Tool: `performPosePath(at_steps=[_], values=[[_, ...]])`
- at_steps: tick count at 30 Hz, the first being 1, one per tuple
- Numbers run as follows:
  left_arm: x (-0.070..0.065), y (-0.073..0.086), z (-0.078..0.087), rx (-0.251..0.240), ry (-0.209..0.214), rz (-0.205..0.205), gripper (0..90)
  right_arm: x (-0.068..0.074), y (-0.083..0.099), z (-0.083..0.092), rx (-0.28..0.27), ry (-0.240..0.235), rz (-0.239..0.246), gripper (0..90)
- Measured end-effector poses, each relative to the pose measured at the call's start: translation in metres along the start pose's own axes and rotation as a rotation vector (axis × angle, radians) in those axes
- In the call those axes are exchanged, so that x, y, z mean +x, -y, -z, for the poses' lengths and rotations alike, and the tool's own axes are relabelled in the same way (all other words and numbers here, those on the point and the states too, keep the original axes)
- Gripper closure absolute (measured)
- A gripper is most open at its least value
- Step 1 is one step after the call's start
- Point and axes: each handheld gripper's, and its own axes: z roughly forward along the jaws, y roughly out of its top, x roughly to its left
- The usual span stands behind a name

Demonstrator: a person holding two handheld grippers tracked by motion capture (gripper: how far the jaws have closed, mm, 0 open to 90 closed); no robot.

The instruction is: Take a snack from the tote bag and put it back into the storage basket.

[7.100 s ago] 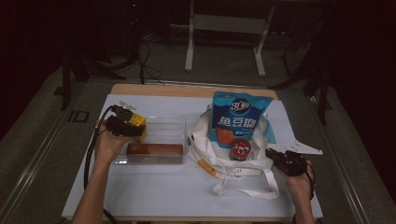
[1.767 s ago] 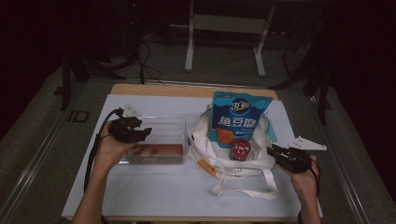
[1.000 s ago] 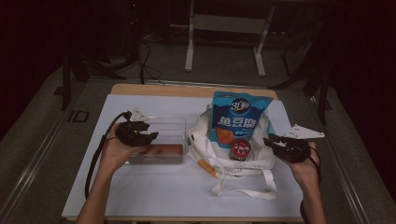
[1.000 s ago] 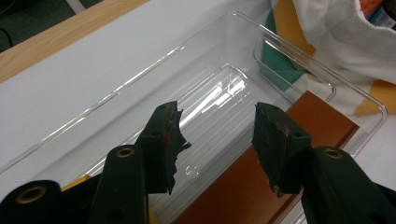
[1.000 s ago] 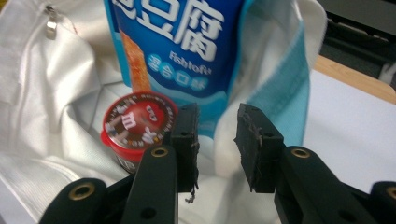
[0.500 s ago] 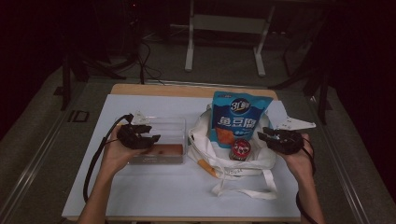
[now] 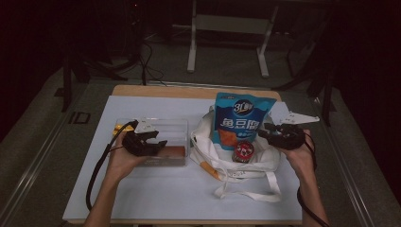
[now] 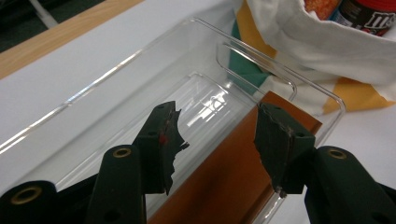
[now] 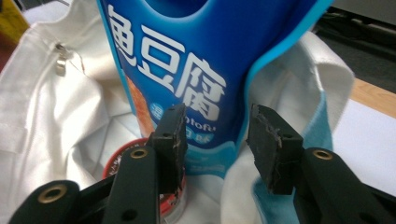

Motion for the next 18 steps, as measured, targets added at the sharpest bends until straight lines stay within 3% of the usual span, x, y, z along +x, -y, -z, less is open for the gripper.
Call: performPosePath(at_steps=[11, 18], values=[[-0.011, 0.005, -0.007, -0.021, 0.02, -0.006, 47.4, -0.007, -0.009, -0.01, -0.044, -0.03, -0.047, 48.4], [-0.017, 0.01, -0.01, -0.047, 0.03, -0.007, 46.4, -0.012, -0.013, -0.018, -0.056, -0.067, -0.07, 48.6]])
